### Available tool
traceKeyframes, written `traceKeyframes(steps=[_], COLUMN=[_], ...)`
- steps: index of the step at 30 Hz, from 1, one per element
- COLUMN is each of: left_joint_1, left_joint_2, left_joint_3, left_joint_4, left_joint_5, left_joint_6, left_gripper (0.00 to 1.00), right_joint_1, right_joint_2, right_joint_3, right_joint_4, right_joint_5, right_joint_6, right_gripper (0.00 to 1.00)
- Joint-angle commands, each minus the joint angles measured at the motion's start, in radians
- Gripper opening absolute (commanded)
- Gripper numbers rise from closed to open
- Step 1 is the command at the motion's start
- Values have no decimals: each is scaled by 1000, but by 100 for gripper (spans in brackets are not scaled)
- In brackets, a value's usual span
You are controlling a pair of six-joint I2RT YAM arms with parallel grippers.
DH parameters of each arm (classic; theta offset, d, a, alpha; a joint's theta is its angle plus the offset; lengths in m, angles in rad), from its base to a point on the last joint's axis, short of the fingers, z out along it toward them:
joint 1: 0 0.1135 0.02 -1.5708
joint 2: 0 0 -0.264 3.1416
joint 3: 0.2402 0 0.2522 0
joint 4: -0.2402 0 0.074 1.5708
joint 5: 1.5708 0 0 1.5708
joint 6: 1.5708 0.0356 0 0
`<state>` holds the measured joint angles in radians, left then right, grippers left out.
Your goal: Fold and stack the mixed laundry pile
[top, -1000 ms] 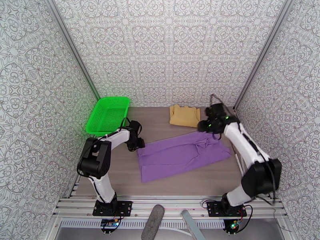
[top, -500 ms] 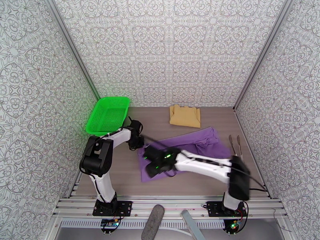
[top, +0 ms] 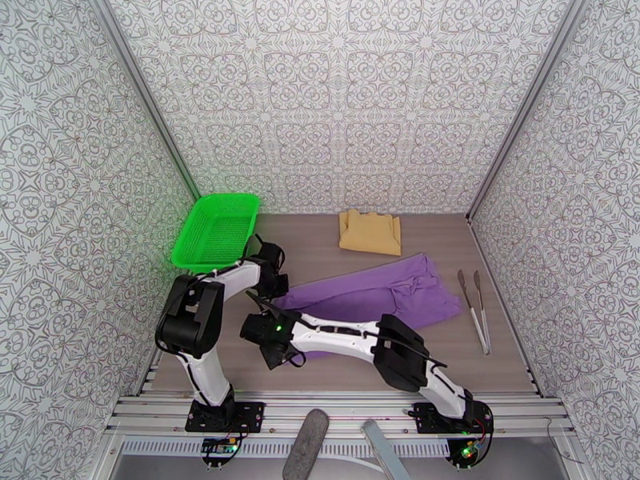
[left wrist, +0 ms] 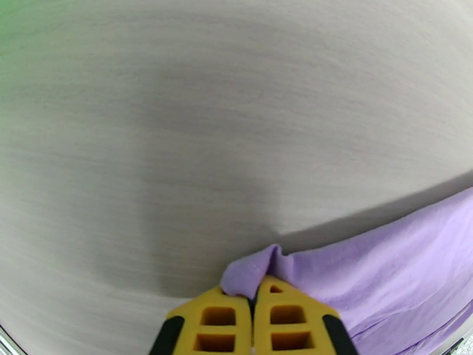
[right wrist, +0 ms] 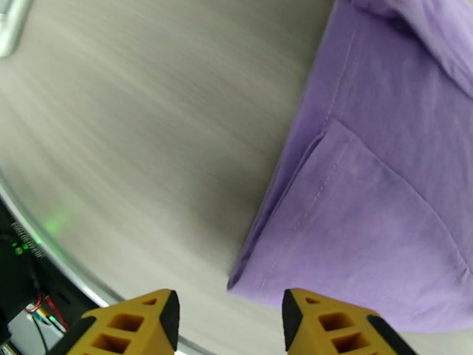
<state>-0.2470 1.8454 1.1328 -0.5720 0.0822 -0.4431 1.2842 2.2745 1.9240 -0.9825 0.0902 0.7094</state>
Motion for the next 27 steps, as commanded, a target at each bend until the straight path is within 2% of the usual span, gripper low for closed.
traceKeyframes(steps=[1,9,13,17,20,27], left_joint_1=[-14,-7,-7,-11,-12,-14], left_joint_2=[-7,-28,-46,-56,-55,-92], left_joint_3=[-33,-49,-61,-73,-84,-114], left_joint_4=[-2,-2,0,3,11,-8], left_joint_5=[64,73,76,79,82,59], left_joint_6=[12,11,7,10,9,-2], left_gripper=[0,0,0,0,0,0], right_joint_1=[7,4,4,0,-2,7], right_joint_2=[58,153,159,159,158,126], right_joint_3=[66,130,119,115,116,123], right_joint_4=[-82,-153,-151,-149,-150,-105], right_joint_5=[3,9,10,15,33,0], right_joint_6=[22,12,8,7,1,-38], right_gripper=[49,43,36,19,0,0])
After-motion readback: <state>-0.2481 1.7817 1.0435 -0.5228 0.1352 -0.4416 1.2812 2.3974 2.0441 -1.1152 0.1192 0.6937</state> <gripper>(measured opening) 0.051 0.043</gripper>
